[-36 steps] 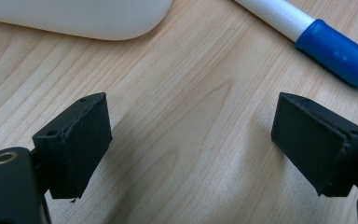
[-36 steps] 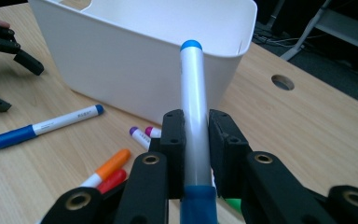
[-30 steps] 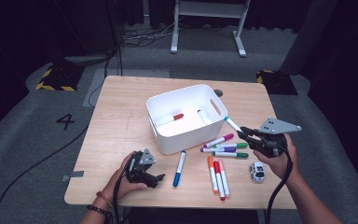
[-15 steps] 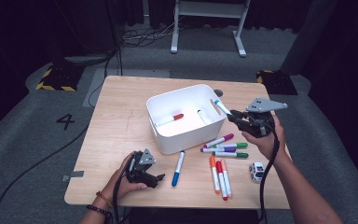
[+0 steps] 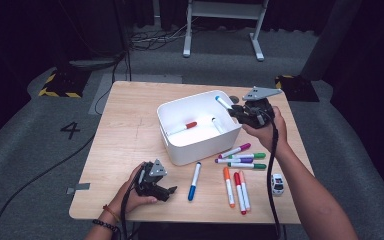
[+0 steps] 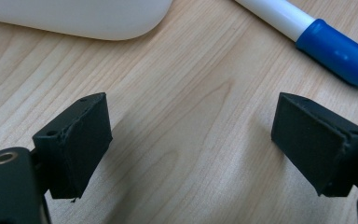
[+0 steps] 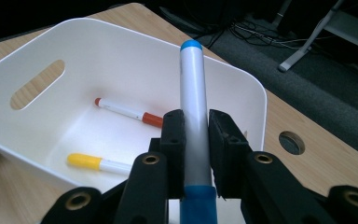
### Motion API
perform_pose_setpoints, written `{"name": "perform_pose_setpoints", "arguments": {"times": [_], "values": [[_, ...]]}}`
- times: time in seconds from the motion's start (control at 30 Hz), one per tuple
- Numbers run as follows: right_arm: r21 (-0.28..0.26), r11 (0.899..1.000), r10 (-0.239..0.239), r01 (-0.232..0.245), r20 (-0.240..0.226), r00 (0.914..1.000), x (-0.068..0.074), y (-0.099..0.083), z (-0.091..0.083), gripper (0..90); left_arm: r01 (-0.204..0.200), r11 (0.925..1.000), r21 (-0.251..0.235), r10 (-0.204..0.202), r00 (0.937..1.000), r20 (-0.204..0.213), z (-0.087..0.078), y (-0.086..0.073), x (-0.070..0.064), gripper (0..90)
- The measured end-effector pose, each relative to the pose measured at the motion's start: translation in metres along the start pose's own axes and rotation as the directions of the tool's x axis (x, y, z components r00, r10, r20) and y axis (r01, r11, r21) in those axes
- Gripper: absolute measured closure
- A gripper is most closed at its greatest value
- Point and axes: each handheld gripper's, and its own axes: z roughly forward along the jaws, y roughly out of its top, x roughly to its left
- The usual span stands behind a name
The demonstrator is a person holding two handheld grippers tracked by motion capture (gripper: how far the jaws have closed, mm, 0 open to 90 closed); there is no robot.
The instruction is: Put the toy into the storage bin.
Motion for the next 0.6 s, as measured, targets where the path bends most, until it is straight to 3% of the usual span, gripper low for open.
{"name": "perform_pose_setpoints", "arguments": {"times": [0.2,0.47,0.6], "values": [[0.035,0.999,0.014,-0.014,0.006,0.9999,-0.005,0.008,0.021,76.9,-0.003,1.0,0.002,0.003,1.0,0.0,0.0,0.0,0.0,12.2],[0.096,0.993,0.059,-0.063,0.05,0.997,-0.01,0.012,0.048,76.9,-0.003,1.0,0.002,0.003,1.0,-0.001,0.0,0.0,0.0,12.2],[0.133,0.989,0.056,-0.064,0.067,0.9962,-0.01,0.013,0.059,76.8,-0.003,1.0,0.002,0.003,1.0,0.001,0.0,0.0,0.0,12.3]]}}
